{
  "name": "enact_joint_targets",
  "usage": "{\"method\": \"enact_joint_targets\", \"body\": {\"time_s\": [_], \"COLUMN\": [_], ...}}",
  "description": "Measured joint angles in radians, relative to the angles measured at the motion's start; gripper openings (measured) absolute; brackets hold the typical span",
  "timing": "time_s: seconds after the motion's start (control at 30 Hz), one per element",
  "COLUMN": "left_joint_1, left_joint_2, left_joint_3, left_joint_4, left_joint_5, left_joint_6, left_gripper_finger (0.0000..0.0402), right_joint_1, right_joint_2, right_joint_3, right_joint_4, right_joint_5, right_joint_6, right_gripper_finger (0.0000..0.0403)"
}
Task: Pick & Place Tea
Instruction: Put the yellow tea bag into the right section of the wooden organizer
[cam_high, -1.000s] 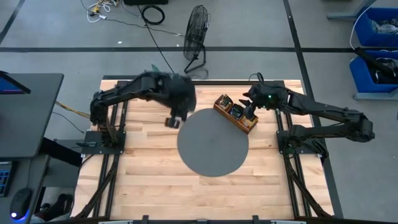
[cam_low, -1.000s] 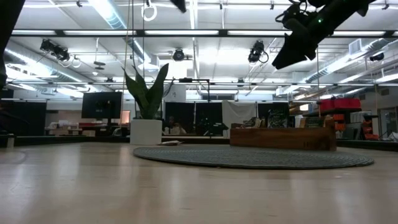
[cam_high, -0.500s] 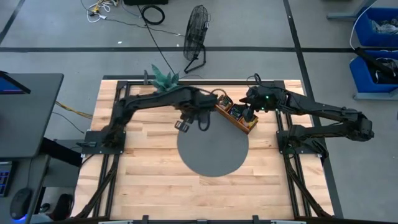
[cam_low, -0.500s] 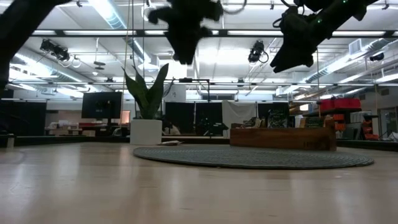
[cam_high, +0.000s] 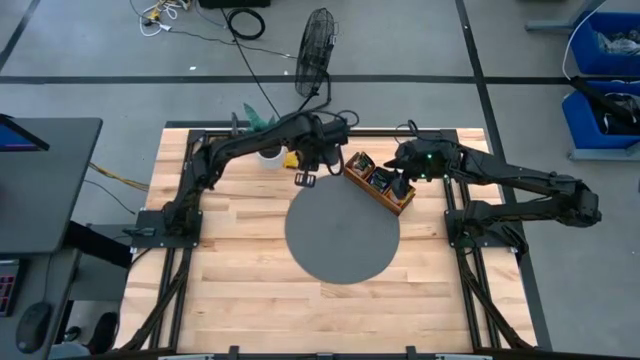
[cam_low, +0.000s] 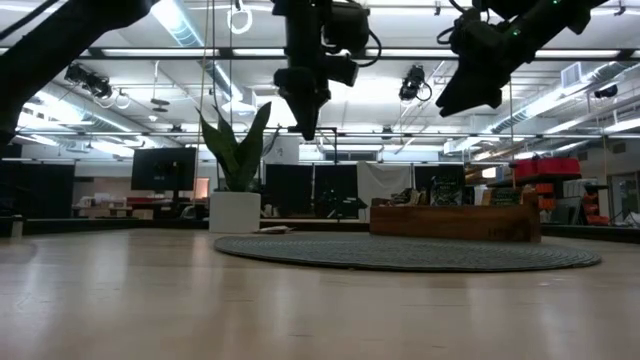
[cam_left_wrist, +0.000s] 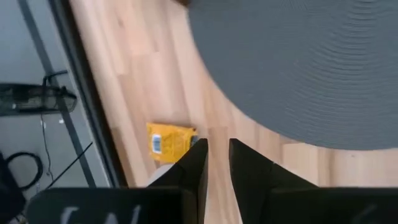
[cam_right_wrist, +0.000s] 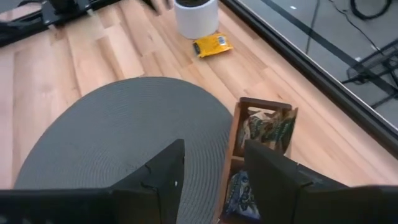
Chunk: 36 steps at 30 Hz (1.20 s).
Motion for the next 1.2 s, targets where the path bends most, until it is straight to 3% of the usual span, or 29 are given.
{"method": "enact_joint_targets", "body": {"time_s": [0.2,0.37,0.7,0.93,1.2], "left_joint_1": [0.018,0.052,0.066,0.121,0.115], "left_joint_2": [0.000,-0.001,0.040,0.014,-0.022], "left_joint_3": [0.000,0.000,-0.012,-0.251,-0.452], "left_joint_4": [0.050,0.070,0.055,0.195,0.251], "left_joint_5": [-0.003,0.155,0.062,0.156,0.056], "left_joint_6": [-0.058,-0.098,0.087,0.026,0.189], "left_gripper_finger": [0.0044,0.0023,0.0006,0.0006,0.0005], "right_joint_1": [0.000,0.000,0.000,-0.004,-0.005], "right_joint_2": [0.000,0.000,0.000,0.000,0.005], "right_joint_3": [0.000,0.000,0.000,0.000,0.000], "right_joint_4": [0.010,0.010,0.040,0.095,0.107], "right_joint_5": [-0.063,-0.066,-0.064,-0.062,-0.050], "right_joint_6": [-0.096,-0.128,-0.128,-0.075,-0.021], "right_gripper_finger": [0.0174,0.0174,0.0174,0.0174,0.0174]}}
